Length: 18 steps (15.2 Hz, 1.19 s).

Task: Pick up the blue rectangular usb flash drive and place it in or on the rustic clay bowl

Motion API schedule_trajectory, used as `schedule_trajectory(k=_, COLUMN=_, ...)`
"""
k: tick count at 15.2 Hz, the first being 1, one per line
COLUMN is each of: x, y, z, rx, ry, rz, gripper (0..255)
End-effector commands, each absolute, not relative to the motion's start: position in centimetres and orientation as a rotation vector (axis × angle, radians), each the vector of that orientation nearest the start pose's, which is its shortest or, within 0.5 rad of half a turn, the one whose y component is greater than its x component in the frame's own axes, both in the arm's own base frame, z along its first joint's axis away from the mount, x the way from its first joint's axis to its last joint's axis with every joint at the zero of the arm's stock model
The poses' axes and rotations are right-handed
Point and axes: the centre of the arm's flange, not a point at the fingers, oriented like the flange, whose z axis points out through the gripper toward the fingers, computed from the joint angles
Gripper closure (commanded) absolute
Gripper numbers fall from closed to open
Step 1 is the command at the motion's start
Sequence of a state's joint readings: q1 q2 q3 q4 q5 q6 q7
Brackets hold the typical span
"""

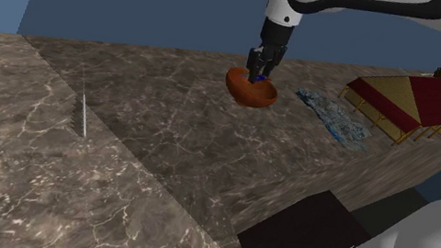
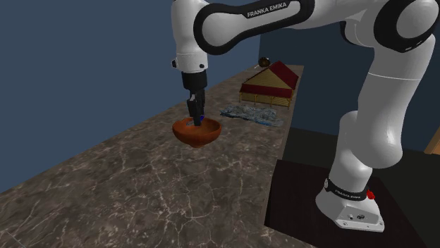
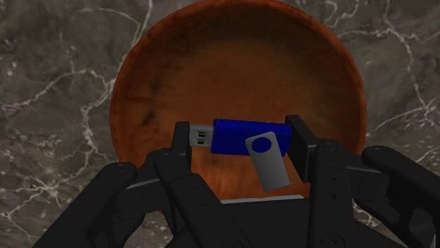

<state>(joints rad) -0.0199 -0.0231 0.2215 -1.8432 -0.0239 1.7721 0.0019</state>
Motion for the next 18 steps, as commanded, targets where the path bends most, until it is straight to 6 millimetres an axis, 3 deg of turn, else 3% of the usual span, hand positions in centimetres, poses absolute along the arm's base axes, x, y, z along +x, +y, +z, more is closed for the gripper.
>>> schedule_trajectory(k=1, x=53.9, y=10.9, z=51.3, rx=-3.157, ry=-0.325, rz=0.071, gripper=255)
schedule_trajectory(k=9, x=53.9, y=10.9, z=51.3, rx=-3.157, ry=-0.325, rz=0.071, gripper=255)
schedule_trajectory(k=10, x=53.9, y=10.9, z=51.3, rx=-3.157, ry=-0.325, rz=0.071, gripper=0)
schedule_trajectory(k=15, x=53.9, y=10.9, z=51.3, rx=-3.157, ry=-0.325, rz=0.071, gripper=0)
schedule_trajectory(k=18, x=54.1, y=11.0, z=55.3, rx=-3.157, ry=-0.325, rz=0.071, gripper=0)
